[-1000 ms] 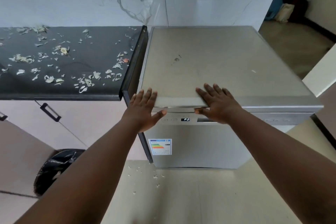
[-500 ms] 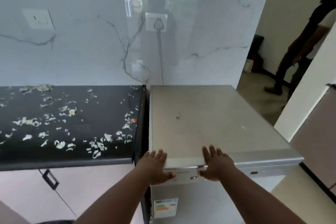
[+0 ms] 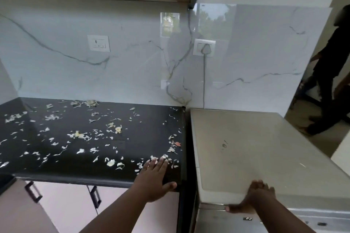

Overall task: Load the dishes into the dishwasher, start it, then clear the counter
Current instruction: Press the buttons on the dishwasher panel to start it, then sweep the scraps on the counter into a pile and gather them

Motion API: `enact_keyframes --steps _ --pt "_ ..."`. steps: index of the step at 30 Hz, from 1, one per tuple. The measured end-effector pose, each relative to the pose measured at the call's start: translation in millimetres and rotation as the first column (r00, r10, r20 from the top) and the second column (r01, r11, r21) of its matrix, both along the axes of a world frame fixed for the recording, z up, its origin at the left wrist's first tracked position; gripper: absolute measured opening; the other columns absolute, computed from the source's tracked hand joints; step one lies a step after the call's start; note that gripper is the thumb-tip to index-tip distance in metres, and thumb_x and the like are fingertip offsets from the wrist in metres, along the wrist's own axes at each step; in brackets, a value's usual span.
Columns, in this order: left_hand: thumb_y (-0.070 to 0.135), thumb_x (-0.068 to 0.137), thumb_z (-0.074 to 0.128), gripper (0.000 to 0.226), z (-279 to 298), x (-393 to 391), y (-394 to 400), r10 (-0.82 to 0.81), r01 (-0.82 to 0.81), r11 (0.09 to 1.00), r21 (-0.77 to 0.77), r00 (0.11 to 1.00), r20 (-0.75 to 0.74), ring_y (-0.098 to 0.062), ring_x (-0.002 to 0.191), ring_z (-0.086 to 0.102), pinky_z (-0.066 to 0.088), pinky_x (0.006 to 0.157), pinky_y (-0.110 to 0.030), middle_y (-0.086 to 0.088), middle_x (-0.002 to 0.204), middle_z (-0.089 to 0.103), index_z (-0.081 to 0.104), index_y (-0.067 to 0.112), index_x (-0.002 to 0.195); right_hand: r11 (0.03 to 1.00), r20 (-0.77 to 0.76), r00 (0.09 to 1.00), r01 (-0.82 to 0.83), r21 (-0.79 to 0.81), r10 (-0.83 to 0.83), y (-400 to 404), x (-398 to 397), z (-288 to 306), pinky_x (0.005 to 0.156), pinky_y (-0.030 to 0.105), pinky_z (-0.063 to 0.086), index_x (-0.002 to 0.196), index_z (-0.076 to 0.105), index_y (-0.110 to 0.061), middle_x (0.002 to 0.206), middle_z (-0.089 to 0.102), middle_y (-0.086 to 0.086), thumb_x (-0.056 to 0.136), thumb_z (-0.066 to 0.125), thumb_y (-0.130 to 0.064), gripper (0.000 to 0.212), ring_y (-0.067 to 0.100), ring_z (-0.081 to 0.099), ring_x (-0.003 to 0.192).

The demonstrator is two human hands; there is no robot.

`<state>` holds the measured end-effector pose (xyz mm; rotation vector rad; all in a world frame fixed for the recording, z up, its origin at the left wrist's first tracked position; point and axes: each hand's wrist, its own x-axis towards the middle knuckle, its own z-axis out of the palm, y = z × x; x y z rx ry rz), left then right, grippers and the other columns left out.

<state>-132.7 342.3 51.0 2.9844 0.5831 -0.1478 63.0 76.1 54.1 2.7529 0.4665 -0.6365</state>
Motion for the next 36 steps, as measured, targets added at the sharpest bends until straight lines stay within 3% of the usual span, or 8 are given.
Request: enact_keyframes --steps 3,6,9,12,19,23,30,36 --pt "0.086 0.049 -0.018 0.125 -4.2 -12.9 23.9 0.089 -0.089 0.996 -0.001 0.995 0.038 -0.021 0.146 -0.022 -0.012 0.117 -0.037 -0.001 0.161 -0.016 -0.010 0.019 0.154 0.943 -0.034 0.965 -0.246 0.223 0.259 44.5 -6.0 -6.5 0.121 0.045 0.001 0.151 -0.015 -0.003 0.159 -0.011 0.024 0.025 0.031 -0.108 0.170 0.036 -0.007 0.149" --pt "0.085 0.054 -0.019 0.119 -12.6 -27.5 49.5 0.174 -0.177 0.984 0.029 0.981 0.085 -0.020 0.138 -0.038 -0.022 0.112 -0.033 -0.002 0.156 -0.029 -0.015 0.018 0.152 0.747 0.000 0.880 -0.402 0.530 0.474 101.1 -23.5 -14.5 0.120 0.032 0.002 0.155 -0.009 -0.015 0.163 -0.009 0.004 0.045 0.032 -0.104 0.147 0.019 -0.004 0.150" --pt "0.091 0.052 -0.024 0.118 -18.2 -43.2 81.4 0.261 -0.265 0.964 0.021 0.957 0.127 -0.013 0.130 -0.049 -0.033 0.103 -0.027 -0.004 0.152 -0.035 -0.022 0.018 0.145 0.628 0.156 0.849 -0.485 0.609 0.504 148.8 -36.6 -23.9 0.118 0.027 -0.002 0.154 -0.011 -0.022 0.161 -0.014 -0.005 0.059 0.036 -0.098 0.131 0.011 -0.009 0.148" --pt "0.092 0.047 -0.027 0.122 -18.1 -57.2 114.5 0.370 -0.374 0.927 0.034 0.925 0.087 -0.021 0.136 -0.041 -0.027 0.110 -0.033 -0.003 0.151 -0.038 -0.028 0.017 0.144 0.590 0.188 0.870 -0.453 0.668 0.456 185.7 -24.4 -30.4 0.119 0.029 -0.005 0.154 -0.012 -0.024 0.159 -0.016 -0.007 0.058 0.032 -0.099 0.130 0.013 -0.013 0.148" --pt "0.097 0.039 -0.022 0.139 -25.8 -74.2 169.2 0.597 -0.593 0.802 -0.070 0.802 0.037 -0.017 0.139 -0.034 -0.016 0.118 -0.039 -0.002 0.151 -0.034 -0.022 0.013 0.149 0.643 0.116 0.898 -0.389 0.660 0.425 261.6 9.6 -35.0 0.120 0.034 -0.008 0.155 -0.005 -0.013 0.163 -0.008 0.003 0.050 0.016 -0.101 0.139 0.017 -0.012 0.149" --pt "0.098 0.042 -0.017 0.138 -34.2 -72.8 180.4 0.622 -0.617 0.779 -0.115 0.783 0.013 -0.014 0.142 -0.027 -0.013 0.118 -0.037 -0.003 0.158 -0.025 -0.018 0.014 0.151 0.644 0.140 0.847 -0.487 0.590 0.513 284.0 2.4 -38.4 0.118 0.032 -0.013 0.155 -0.004 -0.013 0.163 -0.011 0.002 0.057 0.012 -0.099 0.132 0.016 -0.015 0.148" --pt "0.097 0.050 -0.015 0.130 -39.5 -59.4 213.7 0.528 -0.517 0.846 -0.128 0.846 0.076 -0.013 0.146 -0.021 -0.013 0.119 -0.035 0.002 0.160 -0.021 -0.019 0.015 0.151 0.556 0.091 0.710 -0.619 0.555 0.699 296.4 -38.3 -34.6 0.117 0.028 -0.016 0.153 -0.015 -0.018 0.158 -0.023 -0.006 0.049 0.007 -0.104 0.137 0.008 -0.030 0.141" --pt "0.094 0.062 -0.008 0.115 -47.3 -47.8 245.7 0.269 -0.253 0.959 -0.131 0.956 0.119 -0.010 0.143 -0.026 -0.013 0.119 -0.035 0.007 0.158 -0.023 -0.015 0.023 0.152 0.628 0.137 0.760 -0.612 0.480 0.636 335.5 -90.7 -38.4 0.116 0.029 -0.019 0.153 -0.013 -0.014 0.155 -0.027 -0.003 0.066 0.013 -0.095 0.121 0.015 -0.030 0.143"
